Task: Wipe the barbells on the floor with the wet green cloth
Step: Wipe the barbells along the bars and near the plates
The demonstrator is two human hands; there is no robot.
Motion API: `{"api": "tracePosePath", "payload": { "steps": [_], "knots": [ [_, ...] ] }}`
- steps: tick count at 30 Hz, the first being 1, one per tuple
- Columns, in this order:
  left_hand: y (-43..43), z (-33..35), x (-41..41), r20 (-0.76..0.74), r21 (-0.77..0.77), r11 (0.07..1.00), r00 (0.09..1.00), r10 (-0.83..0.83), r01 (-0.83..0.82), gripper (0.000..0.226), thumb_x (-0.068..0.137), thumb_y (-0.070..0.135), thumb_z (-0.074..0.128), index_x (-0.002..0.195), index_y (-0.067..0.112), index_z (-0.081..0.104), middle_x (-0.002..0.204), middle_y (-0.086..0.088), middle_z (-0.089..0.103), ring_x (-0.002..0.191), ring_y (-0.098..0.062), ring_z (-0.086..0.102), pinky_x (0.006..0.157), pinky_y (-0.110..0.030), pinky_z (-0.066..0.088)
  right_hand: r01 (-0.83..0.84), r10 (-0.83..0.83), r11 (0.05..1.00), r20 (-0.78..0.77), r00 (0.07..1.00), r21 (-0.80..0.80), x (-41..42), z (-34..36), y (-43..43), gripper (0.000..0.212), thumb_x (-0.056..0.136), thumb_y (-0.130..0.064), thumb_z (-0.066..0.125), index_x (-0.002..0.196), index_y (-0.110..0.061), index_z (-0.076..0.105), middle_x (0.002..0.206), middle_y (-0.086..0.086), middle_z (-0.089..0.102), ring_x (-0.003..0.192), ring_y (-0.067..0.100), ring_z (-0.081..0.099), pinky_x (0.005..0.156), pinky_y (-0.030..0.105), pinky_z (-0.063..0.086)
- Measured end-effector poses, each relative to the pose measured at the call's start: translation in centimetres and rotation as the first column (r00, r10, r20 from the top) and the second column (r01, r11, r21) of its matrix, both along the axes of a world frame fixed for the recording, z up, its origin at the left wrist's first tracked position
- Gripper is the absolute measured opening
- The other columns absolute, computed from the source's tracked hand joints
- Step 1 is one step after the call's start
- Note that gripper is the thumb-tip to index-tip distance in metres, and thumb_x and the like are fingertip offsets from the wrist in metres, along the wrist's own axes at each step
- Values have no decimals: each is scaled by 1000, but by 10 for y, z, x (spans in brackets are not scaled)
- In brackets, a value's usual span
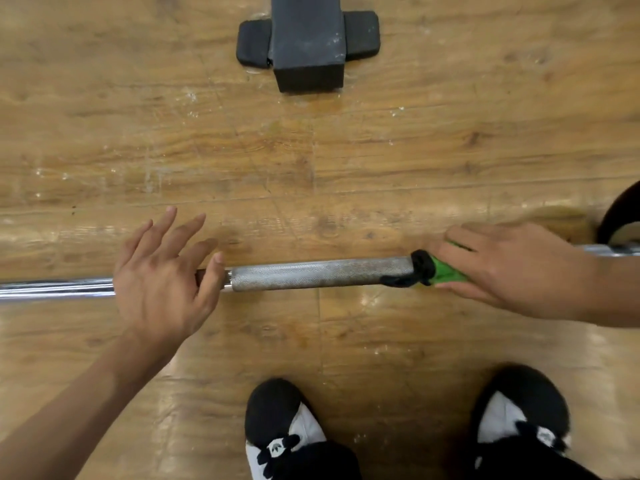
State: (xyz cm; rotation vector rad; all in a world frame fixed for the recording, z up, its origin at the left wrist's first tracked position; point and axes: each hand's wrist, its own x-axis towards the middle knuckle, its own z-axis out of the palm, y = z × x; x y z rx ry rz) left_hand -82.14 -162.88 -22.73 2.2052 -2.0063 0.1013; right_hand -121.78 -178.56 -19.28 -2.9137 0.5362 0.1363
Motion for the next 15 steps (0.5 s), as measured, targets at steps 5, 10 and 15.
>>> {"api": "tracePosePath", "payload": {
  "steps": [5, 10, 15],
  "knots": [
    [-22, -1, 1, -10, 50, 996, 997, 73, -73, 61, 106, 46, 32, 99, 14, 84, 131, -9, 71, 139, -36, 54, 103, -49, 42, -14, 13, 1000, 45, 999, 12, 60, -11, -2, 36, 109, -51, 31, 107, -17, 44, 85, 6, 63, 59, 24, 61, 37, 29, 33],
    [-38, 2, 2, 82, 137, 968, 976, 202, -212, 63, 107, 45, 24, 103, 18, 81, 136, -8, 68, 141, -36, 47, 113, -51, 28, -80, 80, 997, 96, 992, -3, 124, -22, -3, 39, 102, -54, 38, 108, -16, 40, 83, 6, 61, 57, 25, 58, 40, 27, 23],
    [-56, 20, 1, -25, 324, 900, 949, 315, -291, 74, 104, 54, 12, 133, 16, 69, 156, -16, 49, 154, -33, 29, 125, -46, 14, -37, 36, 999, 72, 997, 24, 129, -21, -21, 48, 103, -59, 18, 117, -20, 43, 93, 3, 64, 67, 25, 64, 41, 28, 29]
  ]
}}
